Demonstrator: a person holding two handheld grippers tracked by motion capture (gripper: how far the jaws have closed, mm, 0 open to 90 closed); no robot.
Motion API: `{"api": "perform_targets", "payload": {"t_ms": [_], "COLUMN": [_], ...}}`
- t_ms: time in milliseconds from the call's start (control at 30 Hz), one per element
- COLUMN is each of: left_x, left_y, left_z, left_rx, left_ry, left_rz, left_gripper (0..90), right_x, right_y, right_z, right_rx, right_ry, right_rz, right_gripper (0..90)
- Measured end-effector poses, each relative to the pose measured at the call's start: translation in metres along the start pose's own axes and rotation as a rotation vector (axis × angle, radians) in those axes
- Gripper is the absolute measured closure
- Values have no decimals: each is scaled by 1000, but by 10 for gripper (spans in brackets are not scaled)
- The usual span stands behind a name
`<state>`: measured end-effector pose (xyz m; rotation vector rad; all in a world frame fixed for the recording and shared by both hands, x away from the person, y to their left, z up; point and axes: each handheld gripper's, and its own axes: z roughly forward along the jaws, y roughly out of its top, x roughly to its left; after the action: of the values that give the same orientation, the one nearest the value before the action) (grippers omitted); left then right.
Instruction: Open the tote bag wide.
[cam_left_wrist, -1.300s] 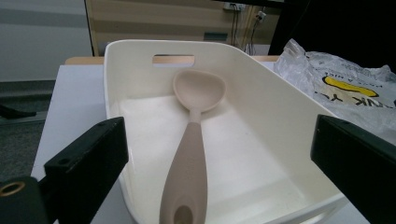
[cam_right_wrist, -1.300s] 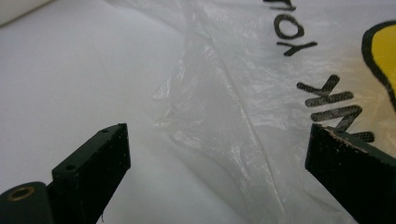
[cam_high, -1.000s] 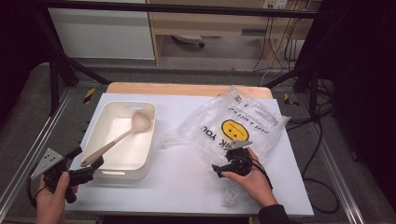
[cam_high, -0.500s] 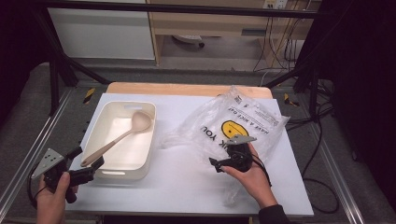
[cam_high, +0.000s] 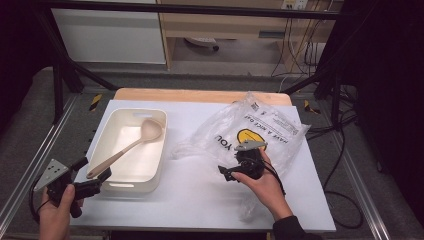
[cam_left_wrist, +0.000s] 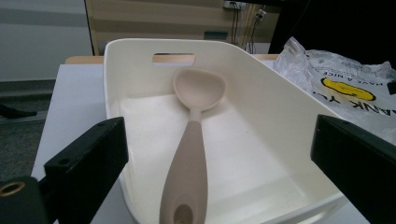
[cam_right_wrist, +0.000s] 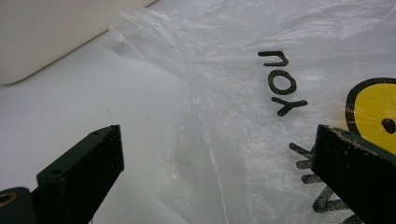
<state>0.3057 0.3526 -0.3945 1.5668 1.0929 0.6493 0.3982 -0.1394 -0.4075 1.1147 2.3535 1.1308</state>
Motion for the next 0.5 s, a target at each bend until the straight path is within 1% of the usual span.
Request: {"api": "perform_targets", "payload": {"t_ms": [233,300,400,500], "left_x": [0,0,0,0], "left_y": [0,0,0,0], "left_z": [0,0,0,0], "left_rx": [0,0,-1,0], "left_ry": [-2,-2,-1,-2], "left_rz": [1,1,1,2], "left_gripper": [37,36,36,36], "right_x": [1,1,1,0], "right_y": [7,9,10,10], "right_z": [7,9,10,12], "right_rx": [4,4,5,10], "right_ry": [-4,-2,-2,0], "right_rz": [0,9,4,10], "right_gripper": [36,36,35,36]}}
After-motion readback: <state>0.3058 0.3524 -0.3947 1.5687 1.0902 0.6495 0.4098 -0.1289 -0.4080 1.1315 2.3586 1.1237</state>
